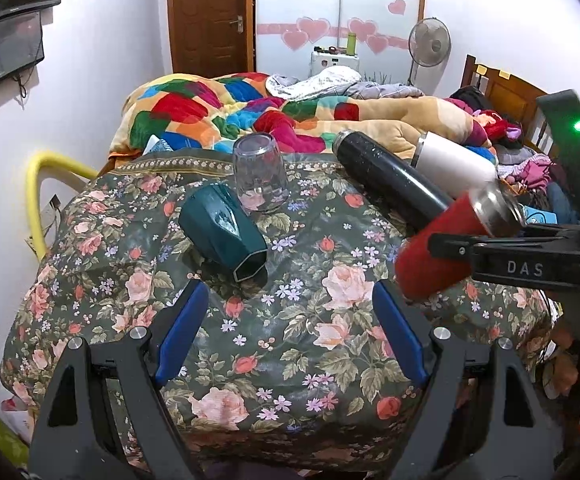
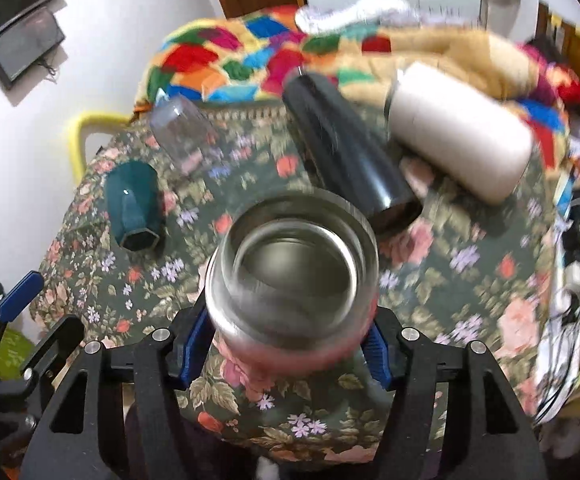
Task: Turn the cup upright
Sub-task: 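Rotate the right tool to turn the red bottle open end up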
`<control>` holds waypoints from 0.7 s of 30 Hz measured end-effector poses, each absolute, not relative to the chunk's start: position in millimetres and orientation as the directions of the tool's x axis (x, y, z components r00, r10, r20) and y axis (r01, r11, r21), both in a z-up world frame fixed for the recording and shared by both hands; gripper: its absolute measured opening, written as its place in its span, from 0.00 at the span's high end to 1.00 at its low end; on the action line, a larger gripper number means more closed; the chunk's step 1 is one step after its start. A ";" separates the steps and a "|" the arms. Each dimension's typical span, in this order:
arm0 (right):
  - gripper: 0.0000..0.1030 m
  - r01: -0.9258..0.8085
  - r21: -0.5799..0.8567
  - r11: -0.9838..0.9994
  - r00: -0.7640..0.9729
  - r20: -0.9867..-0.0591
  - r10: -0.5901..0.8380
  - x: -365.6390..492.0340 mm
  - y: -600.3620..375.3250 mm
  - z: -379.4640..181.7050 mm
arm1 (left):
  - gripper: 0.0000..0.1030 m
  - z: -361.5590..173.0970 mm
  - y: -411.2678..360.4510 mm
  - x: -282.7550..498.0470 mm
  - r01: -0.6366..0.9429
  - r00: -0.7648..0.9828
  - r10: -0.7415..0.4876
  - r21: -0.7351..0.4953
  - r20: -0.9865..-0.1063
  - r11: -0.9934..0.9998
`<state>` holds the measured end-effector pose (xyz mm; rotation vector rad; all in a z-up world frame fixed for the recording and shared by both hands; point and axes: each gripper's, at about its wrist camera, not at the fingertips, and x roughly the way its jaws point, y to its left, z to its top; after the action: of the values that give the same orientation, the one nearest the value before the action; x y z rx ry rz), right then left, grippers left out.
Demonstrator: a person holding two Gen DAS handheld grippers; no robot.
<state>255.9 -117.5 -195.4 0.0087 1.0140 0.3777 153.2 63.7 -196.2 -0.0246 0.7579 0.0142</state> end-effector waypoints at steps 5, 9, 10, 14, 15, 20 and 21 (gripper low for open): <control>0.42 -0.327 0.117 0.938 0.526 -0.802 0.283 257.0 -107.6 -185.2 | 0.18 -191.9 62.2 153.5 -0.030 0.730 0.011 -0.017 -0.683 0.999; 0.42 -0.351 0.064 0.934 0.533 -0.806 0.256 255.1 -100.0 -187.6 | 0.18 -190.6 62.3 153.8 -0.030 0.731 0.010 -0.017 -0.682 0.999; 0.42 -0.358 0.049 0.932 0.531 -0.811 0.246 254.8 -97.6 -190.3 | 0.18 -190.5 62.5 153.9 -0.030 0.731 0.010 -0.017 -0.683 0.999; 0.43 -0.376 0.054 0.925 0.500 -0.828 0.252 252.4 -95.2 -198.9 | 0.18 -190.8 63.8 154.7 -0.037 0.726 0.013 -0.020 -0.687 0.999; 0.43 -0.381 0.055 0.923 0.490 -0.835 0.252 253.0 -93.5 -202.6 | 0.18 -191.3 64.7 155.0 -0.039 0.725 0.013 -0.022 -0.689 0.999; 0.42 -0.387 0.047 0.921 0.478 -0.844 0.244 249.6 -90.1 -210.5 | 0.18 -192.7 66.7 154.4 -0.047 0.721 0.017 -0.023 -0.693 0.999; 0.42 -0.390 0.043 0.920 0.477 -0.845 0.242 250.5 -88.4 -211.2 | 0.18 -193.6 67.4 154.7 -0.047 0.719 0.017 -0.024 -0.695 0.999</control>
<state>250.5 -88.4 -211.2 -0.1633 1.0024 0.3881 154.7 67.4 -193.6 -0.0411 0.7679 0.0359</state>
